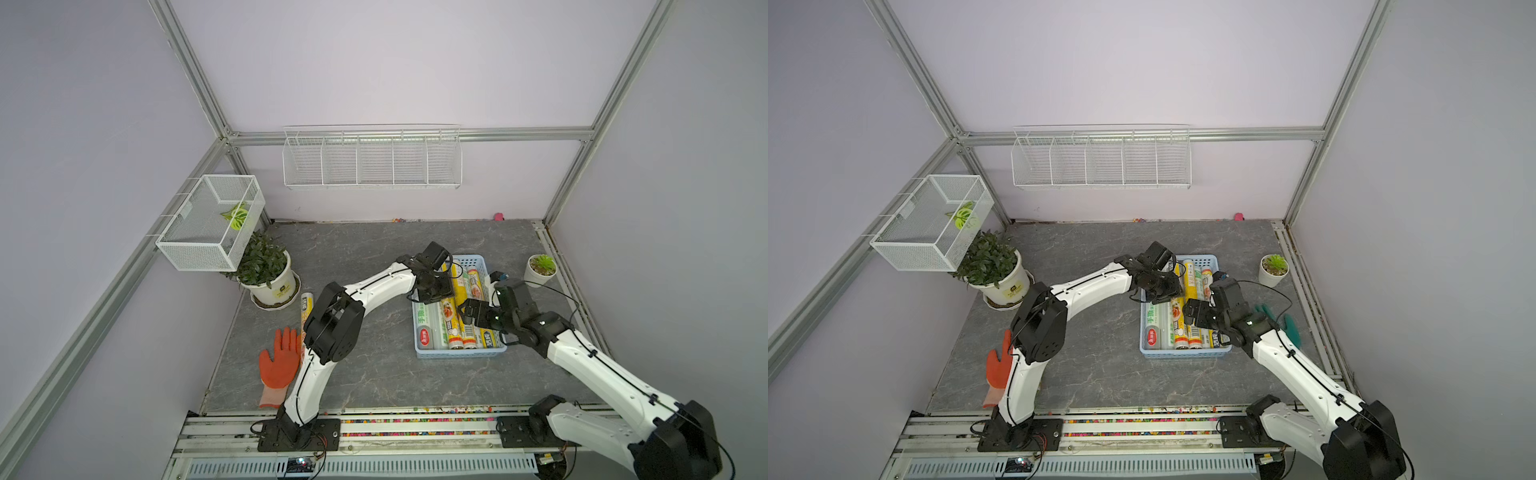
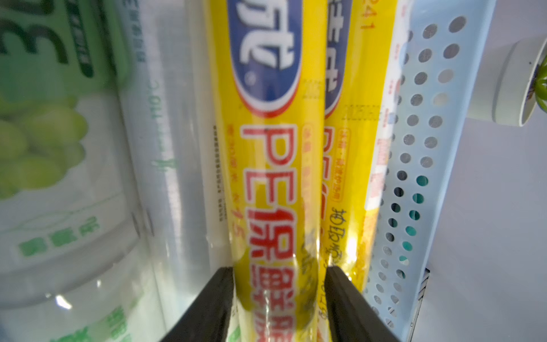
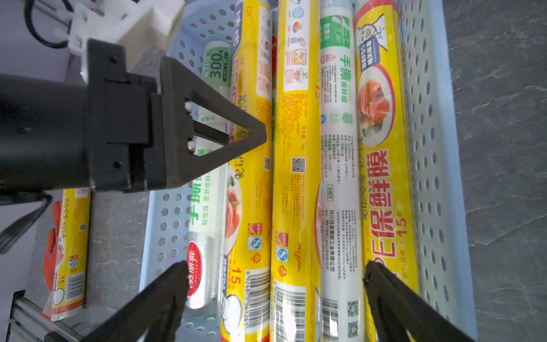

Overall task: Put the plastic wrap into the basket
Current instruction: Place the plastic wrap in the basket.

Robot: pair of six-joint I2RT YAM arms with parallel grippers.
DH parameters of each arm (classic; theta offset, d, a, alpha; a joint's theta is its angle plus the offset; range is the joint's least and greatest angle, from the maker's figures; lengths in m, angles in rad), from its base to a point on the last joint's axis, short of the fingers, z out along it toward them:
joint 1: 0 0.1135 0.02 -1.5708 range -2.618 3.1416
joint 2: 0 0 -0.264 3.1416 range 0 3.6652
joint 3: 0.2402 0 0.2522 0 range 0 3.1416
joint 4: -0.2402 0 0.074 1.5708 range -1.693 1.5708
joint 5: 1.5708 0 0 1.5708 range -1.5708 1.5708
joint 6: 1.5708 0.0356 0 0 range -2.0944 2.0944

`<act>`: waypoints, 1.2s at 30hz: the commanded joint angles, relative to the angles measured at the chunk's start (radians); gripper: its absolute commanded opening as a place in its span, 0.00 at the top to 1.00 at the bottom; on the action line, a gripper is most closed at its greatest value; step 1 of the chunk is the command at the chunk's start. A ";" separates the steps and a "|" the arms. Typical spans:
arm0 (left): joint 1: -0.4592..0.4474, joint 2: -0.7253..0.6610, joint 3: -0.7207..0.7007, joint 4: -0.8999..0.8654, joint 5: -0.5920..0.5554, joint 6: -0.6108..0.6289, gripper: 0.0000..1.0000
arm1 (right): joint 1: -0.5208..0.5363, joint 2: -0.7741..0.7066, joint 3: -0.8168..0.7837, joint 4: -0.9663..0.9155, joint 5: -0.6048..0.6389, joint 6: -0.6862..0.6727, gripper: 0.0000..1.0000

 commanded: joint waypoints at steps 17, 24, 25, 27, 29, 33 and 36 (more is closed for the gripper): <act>-0.005 -0.391 -0.310 0.065 -0.286 0.044 0.27 | -0.001 0.000 0.047 0.117 -0.168 0.015 0.02; 0.002 -0.590 -0.478 0.037 -0.534 0.003 0.24 | 0.115 0.066 0.118 0.164 -0.130 -0.017 0.02; 0.007 -0.624 -0.508 0.037 -0.560 -0.002 0.24 | 0.137 0.088 0.134 0.170 -0.120 -0.027 0.02; 0.018 -0.685 -0.569 0.047 -0.594 -0.007 0.23 | 0.175 0.129 0.171 0.170 -0.104 -0.052 0.02; 0.043 -0.756 -0.639 0.064 -0.621 -0.009 0.23 | 0.210 0.181 0.220 0.157 -0.081 -0.065 0.02; 0.107 -0.897 -0.776 0.094 -0.654 -0.011 0.23 | 0.275 0.266 0.290 0.163 -0.041 -0.072 0.02; 0.170 -1.001 -0.869 0.099 -0.679 -0.004 0.22 | 0.320 0.334 0.347 0.162 -0.024 -0.079 0.02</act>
